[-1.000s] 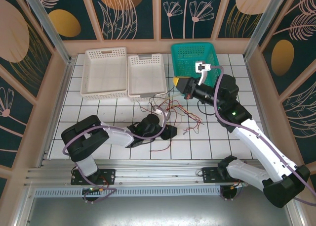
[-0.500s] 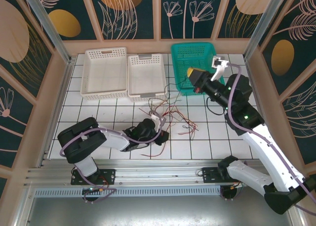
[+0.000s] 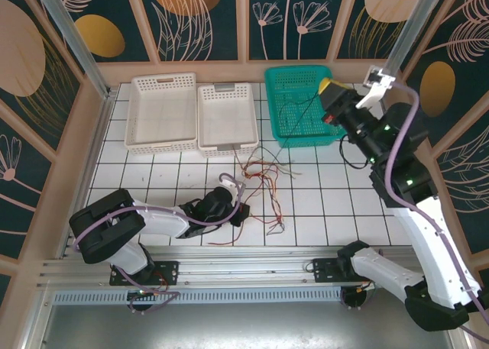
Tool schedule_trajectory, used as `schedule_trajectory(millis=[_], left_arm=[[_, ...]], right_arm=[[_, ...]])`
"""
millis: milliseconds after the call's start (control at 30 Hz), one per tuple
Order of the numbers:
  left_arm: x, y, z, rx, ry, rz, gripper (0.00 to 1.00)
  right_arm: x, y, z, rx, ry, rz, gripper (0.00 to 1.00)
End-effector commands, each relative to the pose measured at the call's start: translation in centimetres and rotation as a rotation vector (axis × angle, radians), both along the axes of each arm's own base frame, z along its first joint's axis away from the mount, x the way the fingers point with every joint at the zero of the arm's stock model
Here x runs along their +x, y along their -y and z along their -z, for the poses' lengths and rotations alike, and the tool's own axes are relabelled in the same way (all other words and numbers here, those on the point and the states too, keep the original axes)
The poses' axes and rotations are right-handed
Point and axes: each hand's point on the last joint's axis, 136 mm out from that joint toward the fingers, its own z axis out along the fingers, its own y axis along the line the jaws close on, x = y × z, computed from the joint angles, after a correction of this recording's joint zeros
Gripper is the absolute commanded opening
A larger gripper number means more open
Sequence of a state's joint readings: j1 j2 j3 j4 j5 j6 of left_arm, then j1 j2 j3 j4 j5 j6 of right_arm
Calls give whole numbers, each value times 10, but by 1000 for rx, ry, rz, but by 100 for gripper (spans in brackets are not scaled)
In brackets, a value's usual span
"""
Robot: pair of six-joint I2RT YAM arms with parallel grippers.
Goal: Untangle the cables
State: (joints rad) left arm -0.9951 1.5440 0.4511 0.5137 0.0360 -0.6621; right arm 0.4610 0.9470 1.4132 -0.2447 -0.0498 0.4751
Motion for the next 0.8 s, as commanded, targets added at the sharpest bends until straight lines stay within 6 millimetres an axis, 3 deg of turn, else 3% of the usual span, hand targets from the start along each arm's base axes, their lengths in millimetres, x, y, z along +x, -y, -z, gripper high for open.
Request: schedule_trajectory(millis=[0, 233, 567, 767], left_arm=[[3, -16, 11, 73, 9, -45, 0], [16, -39, 15, 110, 6, -146, 0], [34, -72, 6, 135, 28, -276, 0], [32, -89, 23, 191, 0, -315, 0]], right_arm=[[-6, 13, -36, 0, 67, 51, 0], [-7, 15, -74, 7, 102, 64, 0], [11, -14, -126, -26, 139, -34, 0], [14, -23, -164, -3, 202, -75, 0]])
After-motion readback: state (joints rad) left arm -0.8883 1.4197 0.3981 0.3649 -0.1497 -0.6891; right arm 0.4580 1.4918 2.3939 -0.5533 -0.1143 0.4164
